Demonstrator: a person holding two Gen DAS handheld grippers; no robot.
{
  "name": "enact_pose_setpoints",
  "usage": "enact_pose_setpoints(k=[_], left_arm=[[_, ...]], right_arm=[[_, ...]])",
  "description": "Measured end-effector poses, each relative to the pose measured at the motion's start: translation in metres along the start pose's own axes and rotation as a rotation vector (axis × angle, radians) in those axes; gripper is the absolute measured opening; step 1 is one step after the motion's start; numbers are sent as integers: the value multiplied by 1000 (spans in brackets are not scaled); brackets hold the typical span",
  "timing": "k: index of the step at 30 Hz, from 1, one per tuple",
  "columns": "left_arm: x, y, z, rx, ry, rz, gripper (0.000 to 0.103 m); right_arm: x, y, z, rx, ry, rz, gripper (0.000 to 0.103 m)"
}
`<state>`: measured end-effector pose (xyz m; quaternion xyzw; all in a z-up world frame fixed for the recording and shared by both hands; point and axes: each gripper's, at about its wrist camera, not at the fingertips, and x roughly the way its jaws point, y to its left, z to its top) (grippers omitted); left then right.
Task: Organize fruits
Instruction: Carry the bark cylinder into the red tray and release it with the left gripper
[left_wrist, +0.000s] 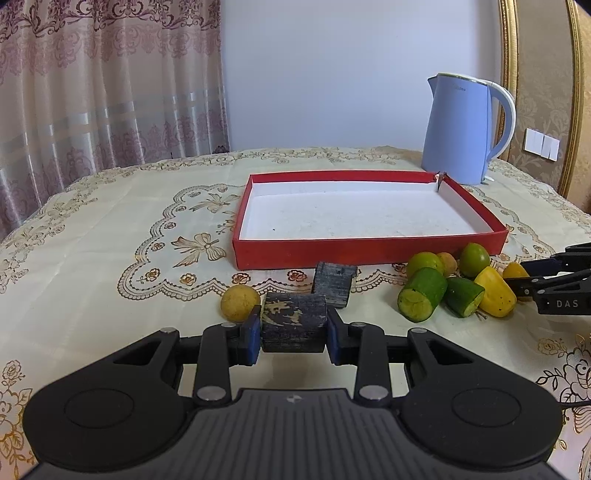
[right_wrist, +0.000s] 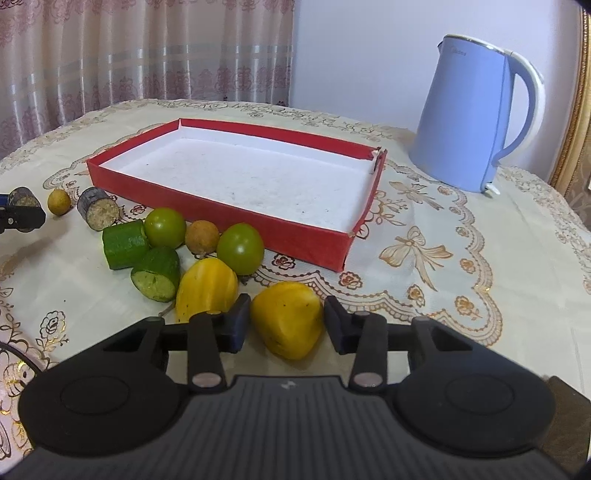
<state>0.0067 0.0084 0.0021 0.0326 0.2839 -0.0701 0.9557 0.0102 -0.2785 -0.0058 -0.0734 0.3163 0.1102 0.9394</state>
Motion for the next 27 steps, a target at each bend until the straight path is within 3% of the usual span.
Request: enact_pose_setpoints(k=[13, 21, 27], left_arm=[[0, 0, 0, 0, -2, 11, 33], [1, -2, 5, 7, -11, 24, 33], [1, -5, 12, 17, -21, 32, 33]], right_arm=[[-40, 10, -11, 65, -115, -48, 40], [-67, 33, -7, 87, -217, -5, 40], [-75, 42, -7, 101, -242, 13, 40]])
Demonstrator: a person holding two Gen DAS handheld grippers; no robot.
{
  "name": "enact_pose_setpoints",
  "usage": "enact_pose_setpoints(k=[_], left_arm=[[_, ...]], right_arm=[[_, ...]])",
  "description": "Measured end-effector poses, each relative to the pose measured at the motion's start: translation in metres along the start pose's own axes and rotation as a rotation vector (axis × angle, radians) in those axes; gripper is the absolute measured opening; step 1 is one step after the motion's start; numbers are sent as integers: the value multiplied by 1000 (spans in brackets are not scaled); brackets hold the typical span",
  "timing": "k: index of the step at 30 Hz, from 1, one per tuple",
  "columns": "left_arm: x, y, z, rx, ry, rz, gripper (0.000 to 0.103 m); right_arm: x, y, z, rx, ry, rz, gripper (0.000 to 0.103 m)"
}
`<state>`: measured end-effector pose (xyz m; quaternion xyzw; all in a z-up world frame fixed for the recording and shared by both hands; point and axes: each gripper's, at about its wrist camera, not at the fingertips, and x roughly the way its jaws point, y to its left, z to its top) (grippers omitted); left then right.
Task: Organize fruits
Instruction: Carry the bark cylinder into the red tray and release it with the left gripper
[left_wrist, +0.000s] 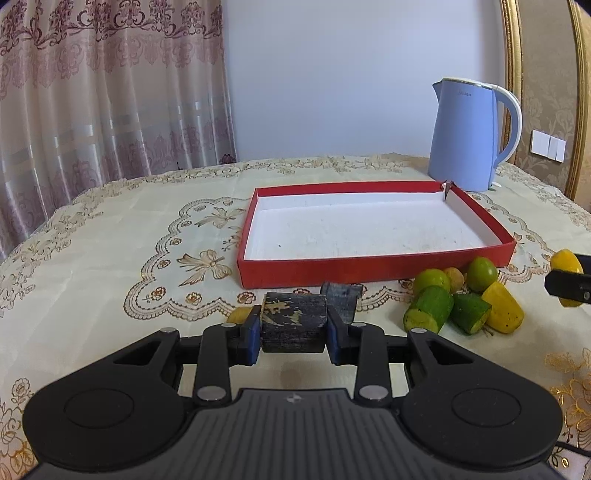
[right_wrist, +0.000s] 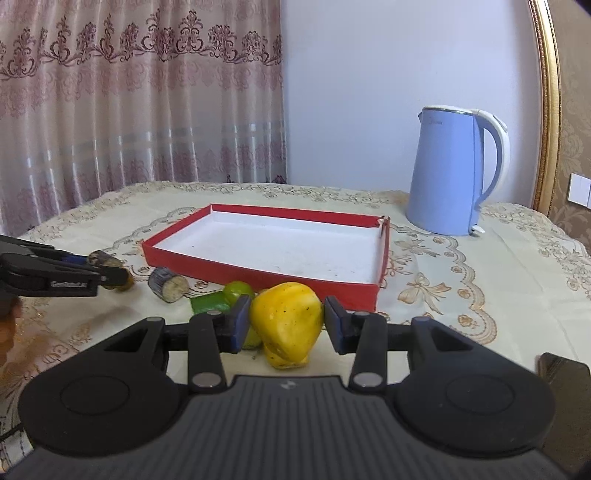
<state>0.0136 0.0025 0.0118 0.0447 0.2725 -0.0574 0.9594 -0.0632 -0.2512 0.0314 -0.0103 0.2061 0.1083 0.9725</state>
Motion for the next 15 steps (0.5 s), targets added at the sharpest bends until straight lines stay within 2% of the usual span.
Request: enact_pose_setpoints(k=[7, 15], left_arm=[[6, -3, 12, 12, -8, 5, 33], [28, -7, 42, 33, -24, 38, 33]], right_arm=[[-1, 3, -5, 9, 7, 8, 40], [-6, 6, -6, 16, -7, 22, 40]])
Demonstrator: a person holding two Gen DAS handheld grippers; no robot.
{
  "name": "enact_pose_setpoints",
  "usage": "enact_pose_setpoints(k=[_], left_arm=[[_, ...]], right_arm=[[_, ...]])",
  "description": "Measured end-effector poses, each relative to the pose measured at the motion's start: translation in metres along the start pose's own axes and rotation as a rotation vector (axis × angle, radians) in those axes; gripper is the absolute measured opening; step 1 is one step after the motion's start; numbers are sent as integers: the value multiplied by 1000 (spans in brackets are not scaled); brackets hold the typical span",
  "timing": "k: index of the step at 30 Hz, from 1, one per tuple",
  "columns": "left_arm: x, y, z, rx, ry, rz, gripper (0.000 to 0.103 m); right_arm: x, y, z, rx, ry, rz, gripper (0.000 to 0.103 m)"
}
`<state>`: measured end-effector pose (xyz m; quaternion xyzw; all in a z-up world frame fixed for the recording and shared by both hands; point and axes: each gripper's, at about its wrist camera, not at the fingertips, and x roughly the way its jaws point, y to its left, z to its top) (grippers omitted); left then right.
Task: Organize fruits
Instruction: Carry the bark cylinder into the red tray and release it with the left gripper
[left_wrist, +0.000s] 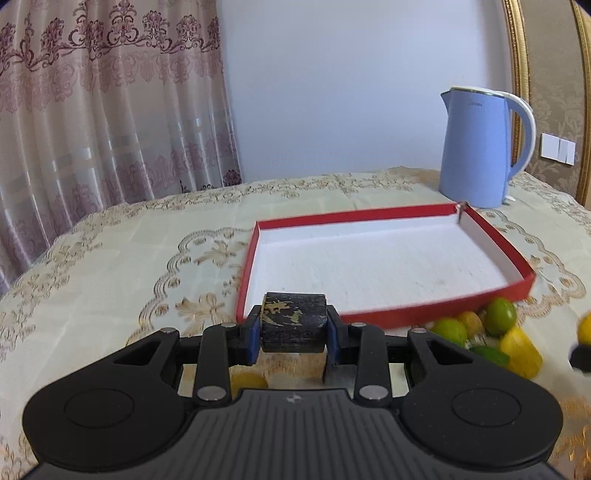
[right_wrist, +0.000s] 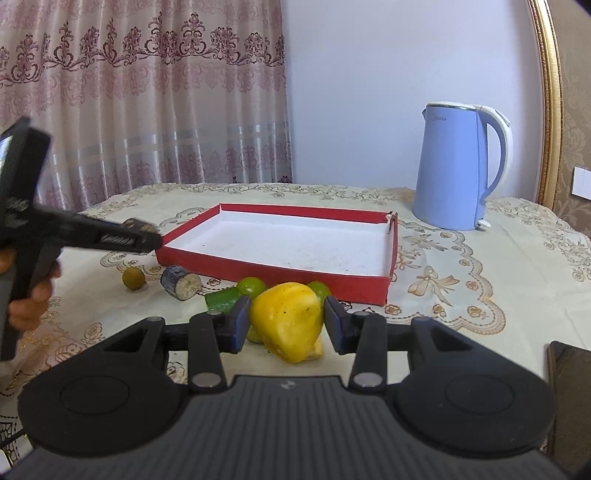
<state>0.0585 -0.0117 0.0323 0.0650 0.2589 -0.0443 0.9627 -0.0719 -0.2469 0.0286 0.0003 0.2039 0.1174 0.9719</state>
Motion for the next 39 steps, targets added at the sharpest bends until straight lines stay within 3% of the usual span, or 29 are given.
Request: enact_pose_setpoints(k=[13, 26, 37, 38, 39], left_arm=[[74, -12, 54, 39, 54, 54, 33], [131, -38, 68, 92, 128, 67, 33], [164, -47, 69, 71, 204, 76, 33], [165, -46, 69, 68, 206, 78, 35], [164, -45, 68, 66, 203, 87, 42]], right_arm=[[-5, -7, 0, 37, -20, 34, 40], [-4, -15, -4, 55, -12, 34, 40], [-3, -24, -8, 82, 0, 19, 40], [-3, -23, -8, 82, 1, 20, 40], [-3, -23, -8, 82, 2, 21, 40]])
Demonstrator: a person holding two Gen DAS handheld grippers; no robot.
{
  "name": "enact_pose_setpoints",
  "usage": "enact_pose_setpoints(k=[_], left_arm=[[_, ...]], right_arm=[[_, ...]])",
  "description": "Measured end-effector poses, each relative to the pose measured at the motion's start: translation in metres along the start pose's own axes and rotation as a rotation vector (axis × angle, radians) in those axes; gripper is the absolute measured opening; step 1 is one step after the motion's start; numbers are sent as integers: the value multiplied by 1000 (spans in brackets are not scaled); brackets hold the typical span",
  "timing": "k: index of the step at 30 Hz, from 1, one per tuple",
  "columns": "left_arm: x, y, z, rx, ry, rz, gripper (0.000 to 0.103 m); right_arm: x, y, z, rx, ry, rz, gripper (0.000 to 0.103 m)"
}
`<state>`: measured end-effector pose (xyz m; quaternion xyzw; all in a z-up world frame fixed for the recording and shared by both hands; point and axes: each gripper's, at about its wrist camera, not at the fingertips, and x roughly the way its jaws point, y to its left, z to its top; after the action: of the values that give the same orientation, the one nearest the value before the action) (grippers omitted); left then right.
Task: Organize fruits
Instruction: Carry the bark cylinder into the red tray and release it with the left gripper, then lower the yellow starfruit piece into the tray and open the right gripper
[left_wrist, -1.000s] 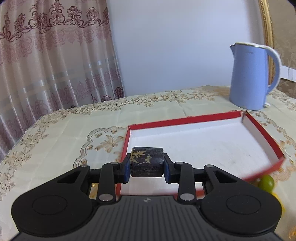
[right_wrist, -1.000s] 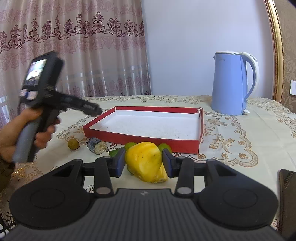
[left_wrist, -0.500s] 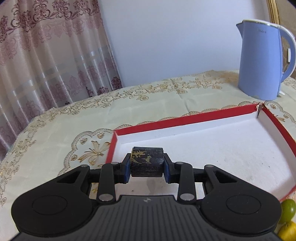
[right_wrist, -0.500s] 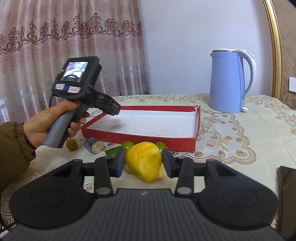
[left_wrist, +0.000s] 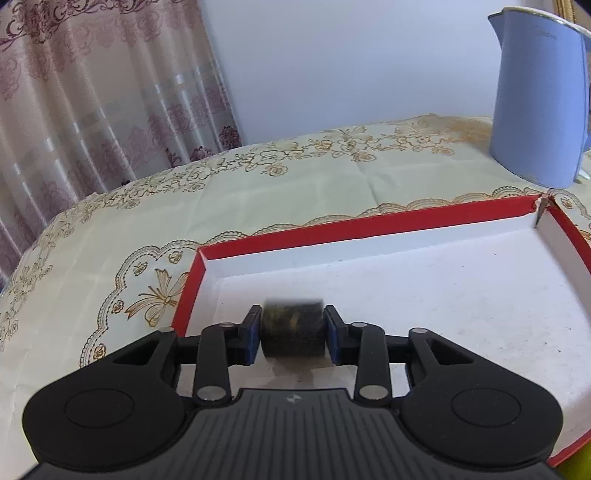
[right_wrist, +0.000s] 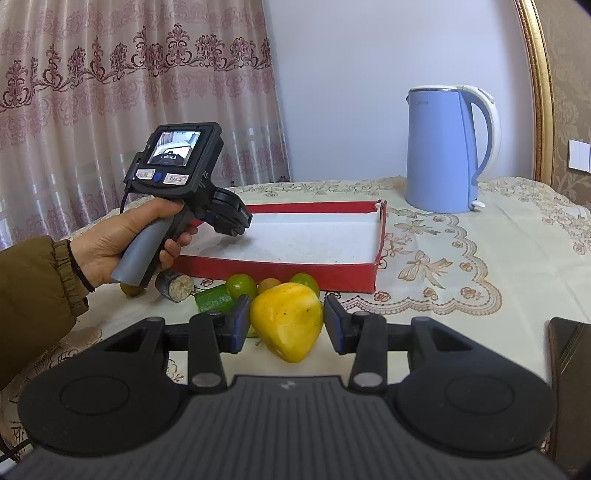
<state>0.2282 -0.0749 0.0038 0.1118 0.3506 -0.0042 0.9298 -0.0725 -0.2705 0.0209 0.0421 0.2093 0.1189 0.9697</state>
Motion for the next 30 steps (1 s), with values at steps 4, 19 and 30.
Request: enact_pose_setpoints(k=[4, 19, 30], left_arm=[[-8, 4, -1, -3, -40, 25, 70], [-115, 90, -58, -184, -233, 153, 92], [-108, 119, -95, -272, -278, -60, 92]], right_arm=[[1, 2, 0, 3, 4, 0, 40], [16, 15, 9, -4, -12, 13, 40], [44, 17, 32, -25, -13, -38, 40]])
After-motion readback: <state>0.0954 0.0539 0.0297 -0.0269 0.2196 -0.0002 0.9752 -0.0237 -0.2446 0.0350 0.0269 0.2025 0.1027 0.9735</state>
